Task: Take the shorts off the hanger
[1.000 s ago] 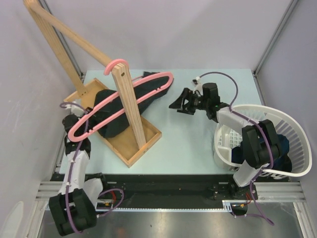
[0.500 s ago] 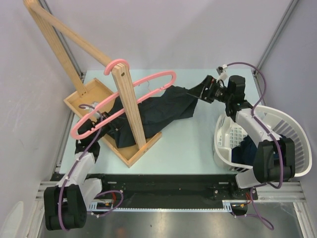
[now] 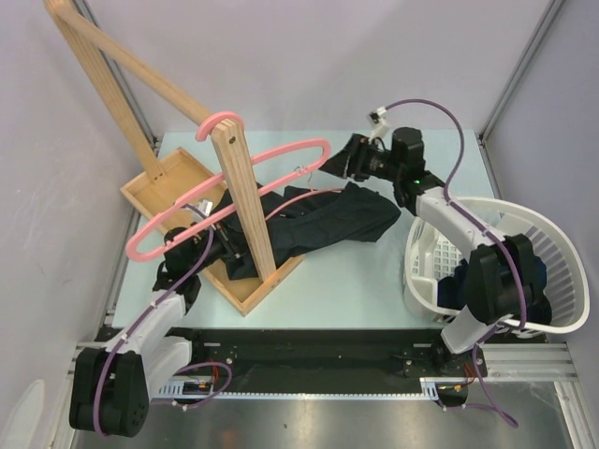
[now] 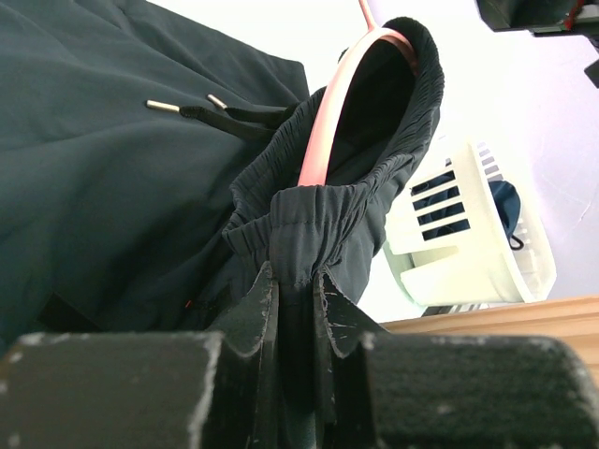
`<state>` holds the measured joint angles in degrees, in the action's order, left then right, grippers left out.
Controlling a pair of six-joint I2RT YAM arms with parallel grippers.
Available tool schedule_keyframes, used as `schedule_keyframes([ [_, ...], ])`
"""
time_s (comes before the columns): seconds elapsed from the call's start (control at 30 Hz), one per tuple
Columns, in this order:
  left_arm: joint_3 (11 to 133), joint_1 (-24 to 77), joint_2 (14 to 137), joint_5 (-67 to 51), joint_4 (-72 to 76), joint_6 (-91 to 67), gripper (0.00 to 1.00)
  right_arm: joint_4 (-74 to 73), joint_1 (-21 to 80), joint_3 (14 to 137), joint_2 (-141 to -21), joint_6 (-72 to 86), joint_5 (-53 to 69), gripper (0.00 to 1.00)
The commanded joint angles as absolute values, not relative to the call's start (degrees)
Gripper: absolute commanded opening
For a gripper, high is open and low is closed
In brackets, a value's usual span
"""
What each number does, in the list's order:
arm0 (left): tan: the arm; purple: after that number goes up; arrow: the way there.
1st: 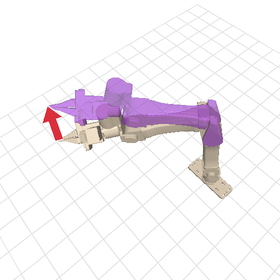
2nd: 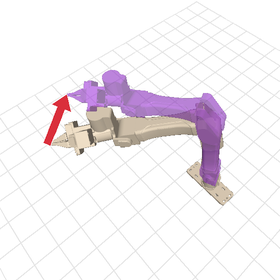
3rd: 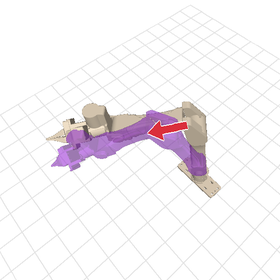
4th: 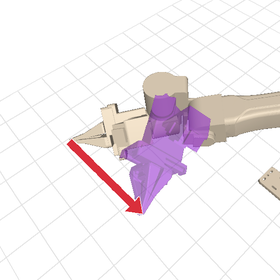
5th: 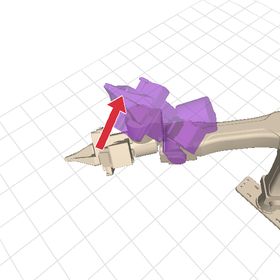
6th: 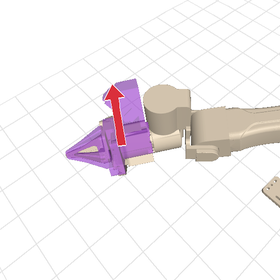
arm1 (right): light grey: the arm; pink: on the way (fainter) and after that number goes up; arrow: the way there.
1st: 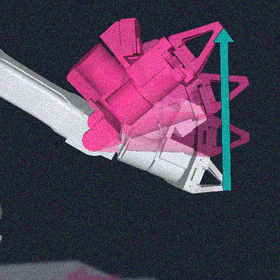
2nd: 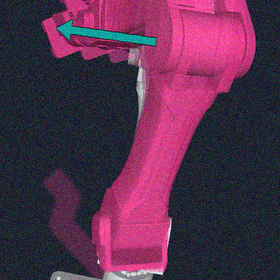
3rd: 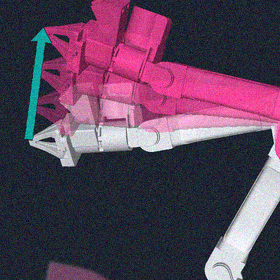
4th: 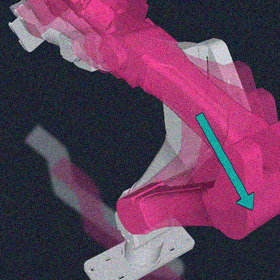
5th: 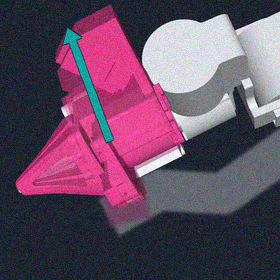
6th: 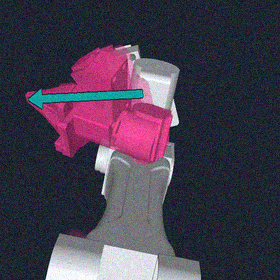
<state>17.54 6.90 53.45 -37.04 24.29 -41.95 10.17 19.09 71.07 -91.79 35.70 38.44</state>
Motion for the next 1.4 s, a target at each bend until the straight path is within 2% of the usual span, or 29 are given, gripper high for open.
schedule_keyframes([
  [0.0,16.88,8.35,51.42,-38.23,31.38,-42.89,0.00,4.77,24.59,77.07,-95.44,31.82,29.20,0.64],
  [0.23,15.91,8.70,50.19,-37.88,31.03,-42.37,0.00,0.35,28.39,78.84,-99.57,27.16,16.71,0.55],
  [0.37,16.79,8.70,50.71,-37.53,29.27,-41.05,0.00,0.70,28.48,79.01,-101.77,27.69,16.08,0.49],
  [0.67,18.10,8.96,51.15,-38.06,27.16,-41.13,0.00,0.36,30.58,82.70,-106.08,23.30,12.92,0.44],
  [0.93,18.11,9.32,50.71,-37.88,26.37,-41.75,0.00,-9.40,36.38,92.45,-112.58,17.05,8.18,0.37],
  [1.03,18.02,9.32,50.36,-37.97,26.37,-42.01,0.00,-8.35,36.56,91.33,-112.59,18.54,8.00,0.25],
  [1.07,18.02,9.32,50.36,-37.97,26.11,-42.01,0.00,-7.83,36.56,90.88,-112.24,19.41,7.65,0.16],
  [1.17,18.02,9.32,49.75,-38.14,24.88,-41.84,0.00,-7.82,36.39,90.26,-111.19,20.13,5.45,0.00],
  [1.23,18.71,9.32,49.66,-37.97,23.47,-41.66,0.01,-7.39,36.30,89.83,-110.40,20.30,5.10,0.00],
  [1.3,20.21,9.14,50.10,-37.27,17.51,-39.38,0.13,-6.24,36.21,89.21,-109.08,19.60,5.80,0.00],
  [1.33,23.17,8.71,50.71,-36.31,10.88,-37.03,0.33,-5.28,36.38,88.51,-107.68,18.99,6.06,0.00],
  [1.37,24.42,8.44,50.80,-36.04,9.68,-36.65,0.41,-5.36,36.30,88.33,-107.23,18.46,5.54,0.00],
])
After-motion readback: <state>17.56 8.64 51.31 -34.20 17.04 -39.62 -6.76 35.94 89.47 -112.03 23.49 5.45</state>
